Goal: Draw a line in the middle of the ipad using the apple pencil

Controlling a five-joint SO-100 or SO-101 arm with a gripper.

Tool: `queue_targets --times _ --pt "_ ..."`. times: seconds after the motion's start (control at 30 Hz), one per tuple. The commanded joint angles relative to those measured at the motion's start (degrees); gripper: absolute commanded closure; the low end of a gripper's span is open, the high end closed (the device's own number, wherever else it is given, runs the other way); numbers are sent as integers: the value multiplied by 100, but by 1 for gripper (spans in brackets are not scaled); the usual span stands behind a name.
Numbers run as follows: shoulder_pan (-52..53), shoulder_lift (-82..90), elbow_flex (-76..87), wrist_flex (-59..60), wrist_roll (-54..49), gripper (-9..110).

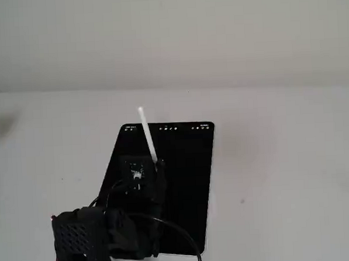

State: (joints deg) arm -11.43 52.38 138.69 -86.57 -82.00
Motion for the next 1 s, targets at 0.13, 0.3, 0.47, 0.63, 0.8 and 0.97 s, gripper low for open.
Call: queue_targets --times 0.13,0.3,0.47,0.63,0.8,0.97 --pt "26 264 721 -439 26 101" --pt "35 237 1063 -747 35 101" --pt "62 237 1406 -1037 62 101" --pt "105 202 1705 -1327 97 101" --pt "123 88 1740 -1494 88 101" --pt "114 88 1740 -1503 97 101"
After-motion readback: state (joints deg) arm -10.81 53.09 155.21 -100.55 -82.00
